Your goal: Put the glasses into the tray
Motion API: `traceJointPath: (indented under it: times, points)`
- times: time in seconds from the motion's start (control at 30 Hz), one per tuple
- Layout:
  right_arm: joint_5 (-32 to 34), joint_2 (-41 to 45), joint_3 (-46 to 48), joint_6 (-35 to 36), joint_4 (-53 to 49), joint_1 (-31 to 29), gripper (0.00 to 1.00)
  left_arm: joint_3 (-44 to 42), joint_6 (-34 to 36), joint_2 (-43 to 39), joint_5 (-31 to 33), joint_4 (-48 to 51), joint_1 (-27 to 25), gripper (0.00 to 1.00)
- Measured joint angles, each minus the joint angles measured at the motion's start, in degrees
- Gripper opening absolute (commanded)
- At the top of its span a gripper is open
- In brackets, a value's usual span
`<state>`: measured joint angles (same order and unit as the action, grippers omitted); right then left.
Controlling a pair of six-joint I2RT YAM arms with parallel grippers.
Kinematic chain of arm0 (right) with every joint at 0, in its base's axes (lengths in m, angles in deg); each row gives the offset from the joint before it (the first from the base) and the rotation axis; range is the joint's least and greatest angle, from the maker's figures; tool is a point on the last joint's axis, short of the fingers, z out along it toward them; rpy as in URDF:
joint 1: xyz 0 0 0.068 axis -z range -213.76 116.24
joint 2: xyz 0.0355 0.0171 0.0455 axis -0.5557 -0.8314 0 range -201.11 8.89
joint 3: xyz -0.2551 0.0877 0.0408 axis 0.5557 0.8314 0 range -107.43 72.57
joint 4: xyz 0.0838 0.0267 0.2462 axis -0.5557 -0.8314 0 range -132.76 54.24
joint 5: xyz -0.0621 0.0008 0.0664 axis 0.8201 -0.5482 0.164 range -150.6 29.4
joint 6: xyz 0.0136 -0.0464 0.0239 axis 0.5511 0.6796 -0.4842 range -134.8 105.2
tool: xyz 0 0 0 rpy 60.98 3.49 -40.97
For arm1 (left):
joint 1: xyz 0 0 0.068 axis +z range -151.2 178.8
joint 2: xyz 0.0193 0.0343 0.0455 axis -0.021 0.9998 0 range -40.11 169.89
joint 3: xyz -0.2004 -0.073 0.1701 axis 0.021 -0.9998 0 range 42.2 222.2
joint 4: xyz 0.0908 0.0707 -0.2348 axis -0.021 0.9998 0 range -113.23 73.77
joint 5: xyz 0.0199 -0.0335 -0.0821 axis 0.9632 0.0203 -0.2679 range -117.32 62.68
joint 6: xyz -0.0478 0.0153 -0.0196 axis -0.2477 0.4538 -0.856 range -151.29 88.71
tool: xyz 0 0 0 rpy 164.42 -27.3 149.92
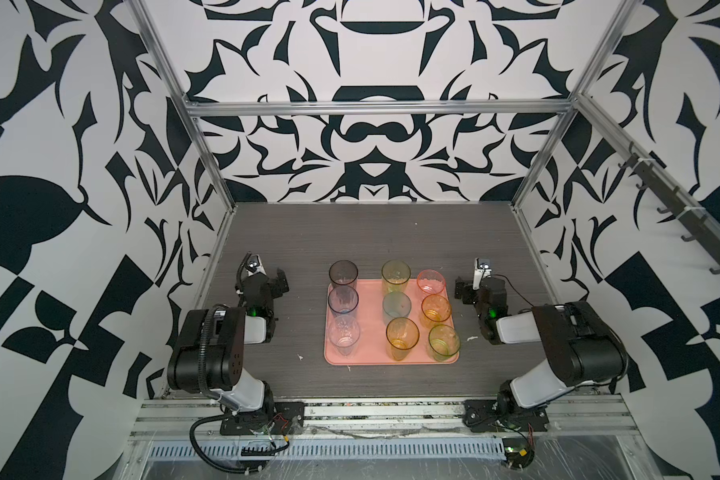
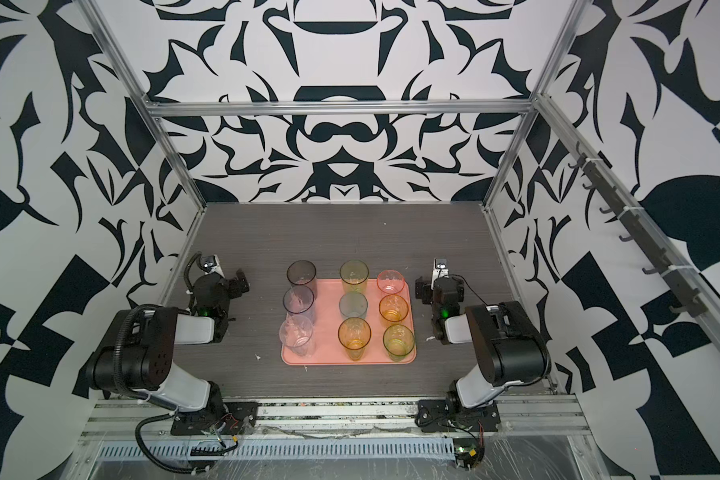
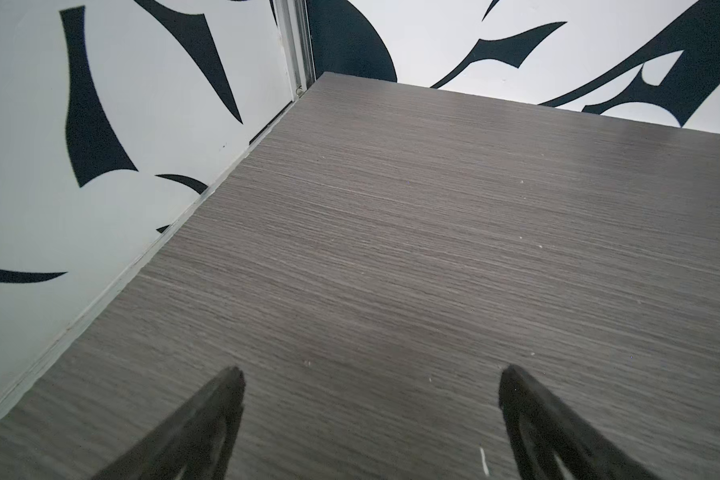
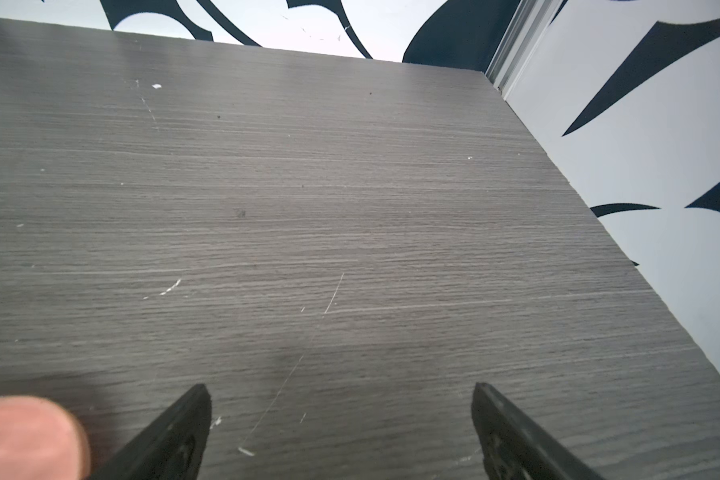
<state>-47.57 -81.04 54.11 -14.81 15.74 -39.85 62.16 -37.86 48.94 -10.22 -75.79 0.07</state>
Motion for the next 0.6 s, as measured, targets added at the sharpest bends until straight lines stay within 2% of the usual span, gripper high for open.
traceJointPath:
  times: [0.2,0.43,0.6]
  points:
    - [-0.1,0.1,6.7,0.0,9.7,0.0,1.00,-6.8,0.2,0.0,-0.7,-9.4,0.0,1.00]
    - [-1.0,0.1,0.8,0.3,4.0,0.0,1.00,-0.1,0.0,0.2,-0.2,-3.6,0.0,0.99]
    - [-1.3,0.1,-0.8,0.3,2.4,0.0,1.00,0.4,-0.1,0.3,0.0,-1.5,0.0,0.99]
